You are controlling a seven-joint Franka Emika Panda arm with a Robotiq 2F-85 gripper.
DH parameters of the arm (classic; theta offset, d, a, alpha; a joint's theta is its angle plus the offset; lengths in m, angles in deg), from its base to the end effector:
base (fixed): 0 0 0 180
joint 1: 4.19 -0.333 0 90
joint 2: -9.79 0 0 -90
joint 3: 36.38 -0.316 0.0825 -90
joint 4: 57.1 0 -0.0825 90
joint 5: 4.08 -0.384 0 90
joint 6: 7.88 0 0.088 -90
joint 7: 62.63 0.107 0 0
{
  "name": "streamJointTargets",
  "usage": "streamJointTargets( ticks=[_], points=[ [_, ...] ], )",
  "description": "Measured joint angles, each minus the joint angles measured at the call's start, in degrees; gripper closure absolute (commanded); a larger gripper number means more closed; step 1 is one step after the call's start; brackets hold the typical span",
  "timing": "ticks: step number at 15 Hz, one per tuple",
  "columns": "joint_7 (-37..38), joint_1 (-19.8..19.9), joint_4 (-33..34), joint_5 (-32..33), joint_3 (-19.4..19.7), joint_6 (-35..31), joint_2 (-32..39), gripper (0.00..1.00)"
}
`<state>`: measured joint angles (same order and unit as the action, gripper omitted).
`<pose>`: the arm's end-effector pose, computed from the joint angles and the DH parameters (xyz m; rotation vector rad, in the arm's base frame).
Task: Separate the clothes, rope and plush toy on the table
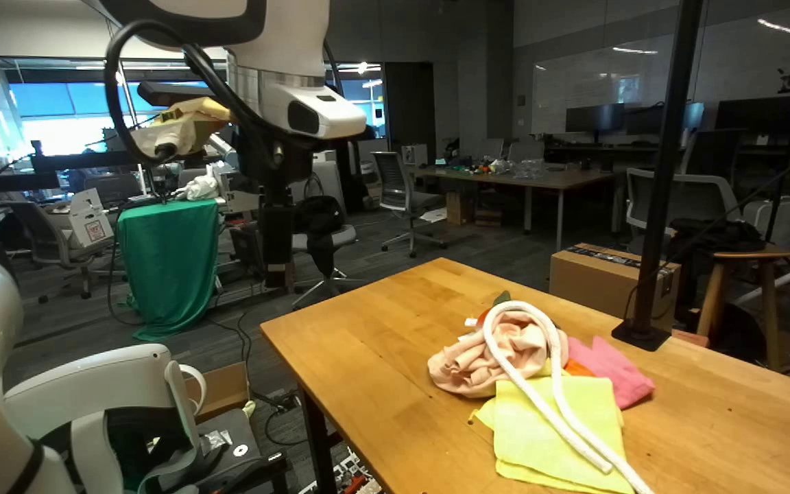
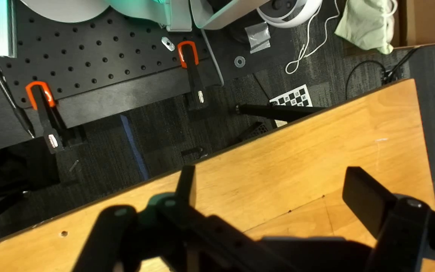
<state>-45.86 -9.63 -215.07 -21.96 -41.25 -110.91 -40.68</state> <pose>0.2725 0.0749 0.4489 -2.9037 0.3338 0.1851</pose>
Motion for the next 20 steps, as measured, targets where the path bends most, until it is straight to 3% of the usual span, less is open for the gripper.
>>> streamJointTargets(
  ticks=[16, 20],
  points=[
    [-1.81, 0.48, -0.08, 0.75, -0.48, -1.30, 1.03, 0.00],
    [-0.28, 2.44, 0.00, 2.07, -2.90, -9.03, 0.77, 0.00]
  ],
)
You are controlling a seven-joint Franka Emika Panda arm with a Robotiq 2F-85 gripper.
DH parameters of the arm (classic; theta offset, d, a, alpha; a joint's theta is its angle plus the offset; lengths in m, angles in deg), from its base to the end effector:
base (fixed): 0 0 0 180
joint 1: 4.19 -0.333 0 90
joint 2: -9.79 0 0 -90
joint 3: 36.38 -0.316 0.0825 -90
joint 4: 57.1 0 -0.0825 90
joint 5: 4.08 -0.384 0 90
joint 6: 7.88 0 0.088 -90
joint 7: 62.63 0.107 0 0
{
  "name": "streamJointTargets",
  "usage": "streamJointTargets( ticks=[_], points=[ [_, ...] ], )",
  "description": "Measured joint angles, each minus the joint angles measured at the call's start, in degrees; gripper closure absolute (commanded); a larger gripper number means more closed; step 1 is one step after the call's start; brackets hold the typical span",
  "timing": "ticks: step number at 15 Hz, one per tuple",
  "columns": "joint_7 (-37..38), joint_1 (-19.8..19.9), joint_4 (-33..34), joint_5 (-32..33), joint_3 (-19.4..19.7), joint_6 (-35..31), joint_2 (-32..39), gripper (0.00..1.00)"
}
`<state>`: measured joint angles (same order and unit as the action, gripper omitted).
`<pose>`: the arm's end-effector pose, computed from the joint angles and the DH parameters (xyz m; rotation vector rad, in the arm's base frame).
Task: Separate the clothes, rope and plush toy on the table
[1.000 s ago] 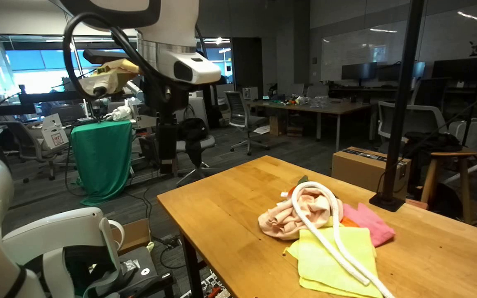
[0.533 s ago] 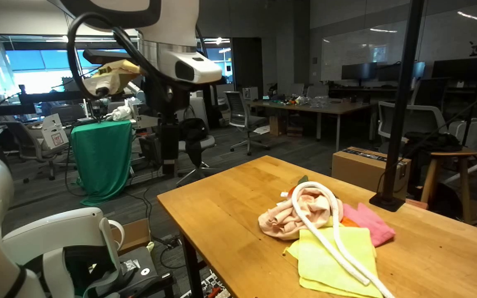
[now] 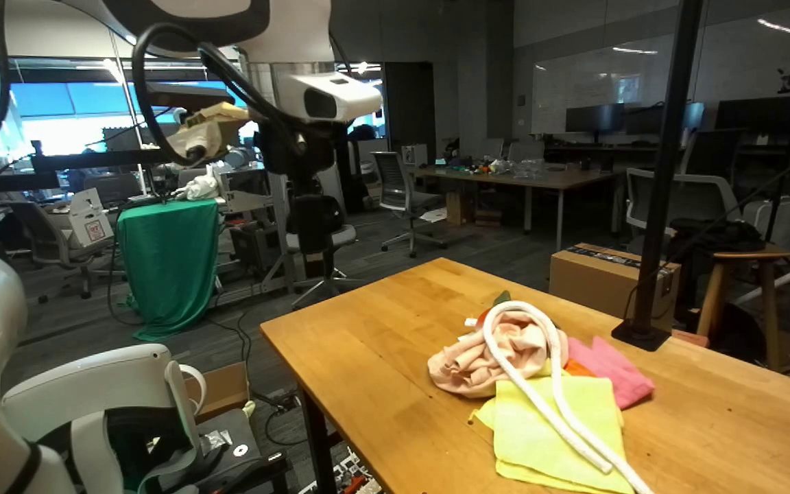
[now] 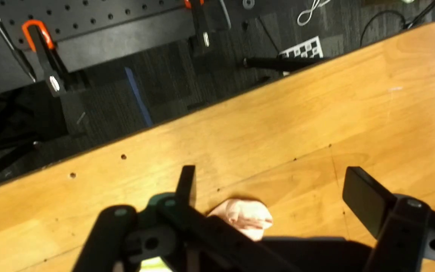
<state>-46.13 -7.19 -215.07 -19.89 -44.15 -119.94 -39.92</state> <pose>0.2918 0.0724 0.4559 -2.9537 0.3563 -0.0470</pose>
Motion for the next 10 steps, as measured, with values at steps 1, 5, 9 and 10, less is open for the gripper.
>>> streamJointTargets(
  ticks=[1, 5, 9, 10],
  points=[
    [0.34, 0.49, 0.02, 1.06, -0.93, -2.19, -0.05, 0.00],
    [1.40, 2.11, -0.01, 6.85, -4.20, -10.99, -0.02, 0.00],
    [2.74, 3.79, -0.04, 13.75, -7.59, -20.65, 0.63, 0.00],
    [3.15, 4.32, -0.06, 15.47, -8.42, -23.34, 1.01, 0.00]
  ],
)
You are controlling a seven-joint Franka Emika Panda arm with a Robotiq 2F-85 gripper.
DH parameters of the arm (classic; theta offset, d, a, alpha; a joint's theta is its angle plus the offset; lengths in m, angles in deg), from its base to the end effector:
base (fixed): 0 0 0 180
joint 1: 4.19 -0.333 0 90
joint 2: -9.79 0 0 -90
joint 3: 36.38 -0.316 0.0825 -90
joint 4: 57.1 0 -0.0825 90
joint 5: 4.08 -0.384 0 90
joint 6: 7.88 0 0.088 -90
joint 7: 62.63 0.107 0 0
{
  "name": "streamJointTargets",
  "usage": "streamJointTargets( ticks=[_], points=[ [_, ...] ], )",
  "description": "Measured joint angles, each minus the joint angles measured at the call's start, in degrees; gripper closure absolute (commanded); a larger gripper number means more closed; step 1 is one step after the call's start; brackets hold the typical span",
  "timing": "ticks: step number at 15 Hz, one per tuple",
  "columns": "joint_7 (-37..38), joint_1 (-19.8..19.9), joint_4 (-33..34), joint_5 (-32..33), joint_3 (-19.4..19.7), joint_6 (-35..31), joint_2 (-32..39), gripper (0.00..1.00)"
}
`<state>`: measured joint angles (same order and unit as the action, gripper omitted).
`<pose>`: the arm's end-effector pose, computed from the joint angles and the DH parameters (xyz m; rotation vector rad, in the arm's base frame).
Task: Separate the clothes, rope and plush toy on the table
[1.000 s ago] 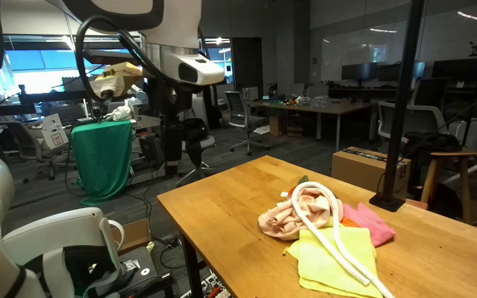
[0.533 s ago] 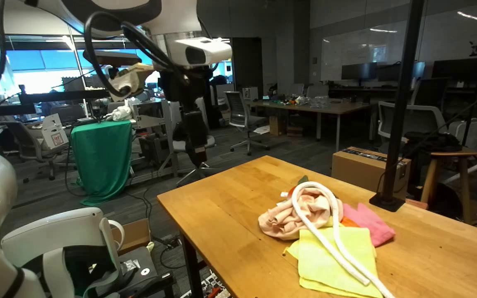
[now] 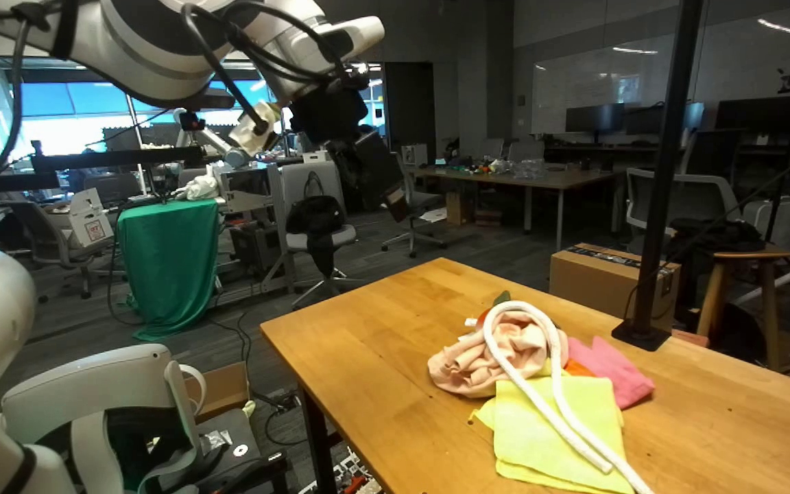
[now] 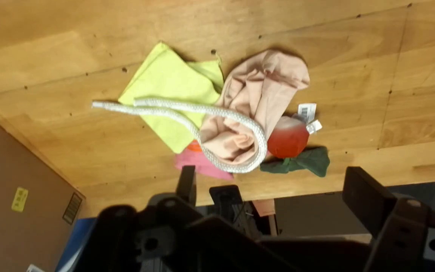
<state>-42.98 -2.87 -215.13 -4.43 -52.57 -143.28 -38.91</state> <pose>0.3259 0.0881 0.4866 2.9647 -0.1979 0.7128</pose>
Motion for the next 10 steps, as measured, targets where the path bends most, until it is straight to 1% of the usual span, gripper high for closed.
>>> streamJointTargets(
  ticks=[3, 5, 10],
  points=[
    [1.40, 2.27, -0.03, 5.07, -2.70, -8.55, 1.81, 0.00],
    [2.37, 4.00, -0.07, 7.03, -4.30, -12.75, 3.65, 0.00],
    [4.70, 6.90, -0.13, 8.09, -6.71, -17.47, 8.81, 0.00]
  ],
)
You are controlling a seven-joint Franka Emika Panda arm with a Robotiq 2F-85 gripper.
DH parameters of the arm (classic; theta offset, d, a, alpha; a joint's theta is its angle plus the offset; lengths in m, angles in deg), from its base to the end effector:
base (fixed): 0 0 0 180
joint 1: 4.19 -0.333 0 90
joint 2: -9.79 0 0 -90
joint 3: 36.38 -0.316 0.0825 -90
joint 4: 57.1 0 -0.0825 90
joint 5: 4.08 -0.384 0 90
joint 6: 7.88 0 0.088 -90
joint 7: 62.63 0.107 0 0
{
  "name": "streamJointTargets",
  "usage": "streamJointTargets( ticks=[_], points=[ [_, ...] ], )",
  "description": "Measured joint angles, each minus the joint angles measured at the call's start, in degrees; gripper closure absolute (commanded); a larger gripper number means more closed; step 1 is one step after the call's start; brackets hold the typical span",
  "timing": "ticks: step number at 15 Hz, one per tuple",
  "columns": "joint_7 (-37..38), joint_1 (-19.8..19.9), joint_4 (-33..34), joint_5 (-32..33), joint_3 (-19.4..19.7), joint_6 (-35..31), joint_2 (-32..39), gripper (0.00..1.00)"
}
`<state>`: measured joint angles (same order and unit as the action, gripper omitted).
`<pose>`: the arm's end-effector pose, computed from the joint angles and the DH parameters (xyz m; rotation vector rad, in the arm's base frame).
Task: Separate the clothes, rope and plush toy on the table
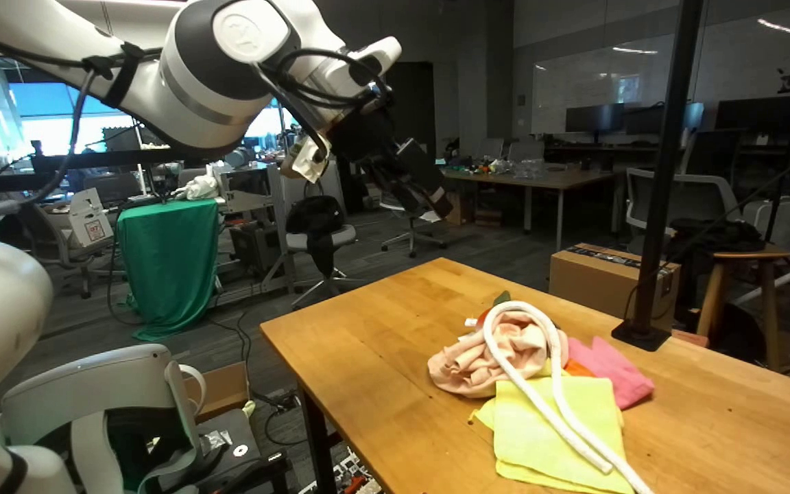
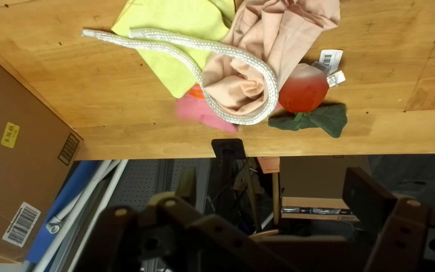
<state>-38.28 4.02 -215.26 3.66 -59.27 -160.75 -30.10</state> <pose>0.3649 0.1002 0.4607 2.8348 -0.1112 0.9156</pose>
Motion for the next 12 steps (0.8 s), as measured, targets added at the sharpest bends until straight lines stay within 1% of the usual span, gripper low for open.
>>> streamJointTargets(
  ticks=[12],
  points=[
    [0.24, -0.10, -0.04, 0.54, -0.23, -7.69, 12.90, 0.00]
  ],
)
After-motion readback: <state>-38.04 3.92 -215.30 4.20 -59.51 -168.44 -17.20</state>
